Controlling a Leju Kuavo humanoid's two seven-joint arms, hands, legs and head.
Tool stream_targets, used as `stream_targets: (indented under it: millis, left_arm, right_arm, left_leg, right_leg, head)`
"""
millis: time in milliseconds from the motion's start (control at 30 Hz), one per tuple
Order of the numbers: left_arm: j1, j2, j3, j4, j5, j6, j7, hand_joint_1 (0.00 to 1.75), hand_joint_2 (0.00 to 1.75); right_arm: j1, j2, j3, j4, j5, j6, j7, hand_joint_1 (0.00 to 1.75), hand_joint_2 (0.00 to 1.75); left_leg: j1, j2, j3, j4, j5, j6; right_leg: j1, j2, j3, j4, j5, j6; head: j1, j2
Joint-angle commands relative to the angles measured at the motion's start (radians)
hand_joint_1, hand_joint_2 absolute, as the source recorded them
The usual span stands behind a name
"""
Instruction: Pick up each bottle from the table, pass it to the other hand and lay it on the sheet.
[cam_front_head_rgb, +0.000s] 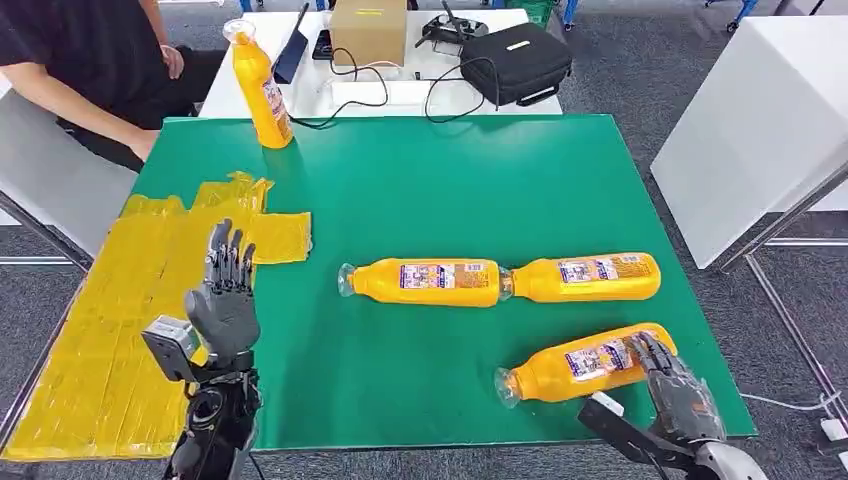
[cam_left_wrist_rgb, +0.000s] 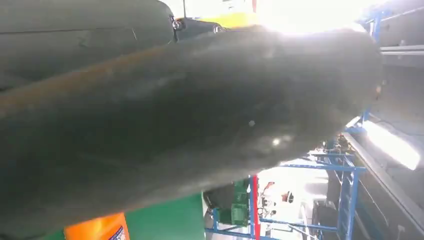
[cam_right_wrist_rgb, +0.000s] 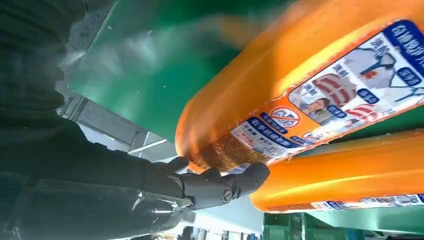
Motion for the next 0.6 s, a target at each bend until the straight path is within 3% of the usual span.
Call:
stream_targets:
  millis: [33,600]
  left_arm:
    - [-0.032,-0.001,-0.017,0.055,0.001,0.004,0.002,0.0,0.0]
    - [-0.051,-0.011,-0.024,0.017,0.01,0.015,0.059,0.0,0.0]
  right_arm:
    - [-0.007,0.025,-0.037,0.009,0.002,0.01,-0.002,0.0,1.75]
    - [-0.044,0.049,0.012,0.005,0.055,-0.002,0.005,0.0,1.75]
  left_leg:
    - [0.0,-0.002,0.005,0.0,-0.002,0.002]
    - [0.0,0.0,0.005,0.0,-0.002,0.002]
  right_leg:
    - [0.0,-0.001,0.006,0.0,-0.003,-0.003]
    - [0.0,0.001,0.005,0.0,-0.002,-0.003]
  head:
    - [0.0,0.0]
    - [0.0,0.0]
